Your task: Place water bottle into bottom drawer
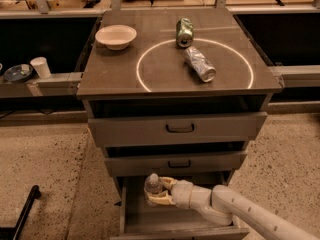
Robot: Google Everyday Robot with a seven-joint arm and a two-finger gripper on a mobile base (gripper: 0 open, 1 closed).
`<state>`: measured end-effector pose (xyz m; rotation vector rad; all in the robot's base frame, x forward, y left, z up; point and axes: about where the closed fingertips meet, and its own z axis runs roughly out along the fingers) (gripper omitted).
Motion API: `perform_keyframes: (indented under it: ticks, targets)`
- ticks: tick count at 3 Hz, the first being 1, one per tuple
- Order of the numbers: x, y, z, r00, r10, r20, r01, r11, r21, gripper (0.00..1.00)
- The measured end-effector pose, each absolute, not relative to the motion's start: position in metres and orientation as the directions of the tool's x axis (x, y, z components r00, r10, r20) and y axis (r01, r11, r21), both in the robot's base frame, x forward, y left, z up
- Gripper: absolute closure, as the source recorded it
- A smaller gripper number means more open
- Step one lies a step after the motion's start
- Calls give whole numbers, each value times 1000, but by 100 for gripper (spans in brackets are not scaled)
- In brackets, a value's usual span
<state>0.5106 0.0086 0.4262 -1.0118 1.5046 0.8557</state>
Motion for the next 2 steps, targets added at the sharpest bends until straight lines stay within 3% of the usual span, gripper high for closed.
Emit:
perform_keyframes:
  ticks: [2]
  targets:
    - [519,38,301,-34,-218,-975,-957,287,-31,100]
